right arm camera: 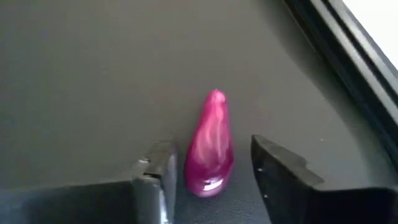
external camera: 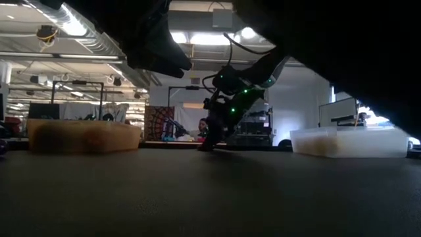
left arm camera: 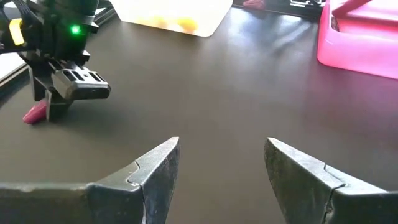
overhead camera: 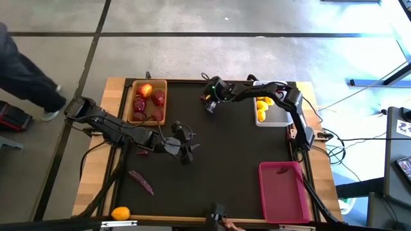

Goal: Sort produce into baskets
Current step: Put the eggplant into the red bin

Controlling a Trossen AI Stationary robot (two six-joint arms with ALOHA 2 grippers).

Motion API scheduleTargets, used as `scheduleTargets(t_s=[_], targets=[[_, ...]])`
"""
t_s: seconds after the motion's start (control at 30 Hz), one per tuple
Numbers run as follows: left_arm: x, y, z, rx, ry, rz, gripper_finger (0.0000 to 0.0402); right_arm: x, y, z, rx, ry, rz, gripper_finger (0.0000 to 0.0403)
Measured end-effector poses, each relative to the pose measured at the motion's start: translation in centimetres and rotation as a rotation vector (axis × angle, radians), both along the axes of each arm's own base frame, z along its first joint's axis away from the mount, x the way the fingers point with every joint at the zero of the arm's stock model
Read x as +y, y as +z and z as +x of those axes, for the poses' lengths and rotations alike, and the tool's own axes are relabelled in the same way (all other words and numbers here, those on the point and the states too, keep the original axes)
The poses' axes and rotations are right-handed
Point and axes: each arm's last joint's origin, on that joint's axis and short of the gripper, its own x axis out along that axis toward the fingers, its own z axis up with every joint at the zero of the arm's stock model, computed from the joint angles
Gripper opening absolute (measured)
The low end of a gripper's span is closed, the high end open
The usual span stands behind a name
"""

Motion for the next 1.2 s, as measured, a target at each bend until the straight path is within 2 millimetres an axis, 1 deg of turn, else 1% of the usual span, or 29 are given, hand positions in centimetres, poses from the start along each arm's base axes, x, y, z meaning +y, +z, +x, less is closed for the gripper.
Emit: scheduleTargets(t_s=[0.17,0.23,0.37,0.43,0.53,0.63,0.73,0.83,1.0,1.07,1.2], targets=[[0.0,0.0,0.0,0.0,0.002,0.0,0.023,0.3,-0.1,0.1,0.016,0.056,-0.019,0.0108],[0.0,0.0,0.0,0.0,0.001,0.0,0.023,0.4,-0.1,0.1,0.025,0.068,-0.03,0.0099],[0.0,0.0,0.0,0.002,-0.001,0.003,0.023,0.6,0.0,0.2,0.042,0.06,-0.044,0.0099],[0.0,0.0,0.0,0.004,-0.004,0.009,0.023,0.6,0.5,-0.1,0.062,0.056,-0.065,0.0097],[0.1,0.0,0.0,0.009,-0.008,0.02,0.023,0.7,2.0,-0.3,0.05,0.053,-0.088,0.0088],[0.2,0.0,0.0,0.009,-0.007,0.02,0.023,1.0,3.3,-0.7,0.055,0.054,-0.086,0.0072],[0.2,0.0,0.0,0.009,-0.007,0.02,0.023,1.7,5.2,-1.2,0.055,0.064,-0.084,0.0052],[0.1,0.0,0.0,0.009,-0.01,0.021,0.023,3.2,7.2,-1.9,0.082,0.093,-0.069,0.0038],[0.0,0.0,0.0,0.01,-0.014,0.025,0.023,7.3,10.9,-3.1,0.081,0.179,-0.071,0.003],[0.0,0.1,0.1,0.004,-0.019,0.03,0.023,9.2,11.8,-4.1,0.068,0.208,-0.085,0.003],[-0.1,0.4,0.3,-0.027,-0.031,0.039,0.023,12.7,12.8,-6.6,0.019,0.252,-0.095,0.0029]])
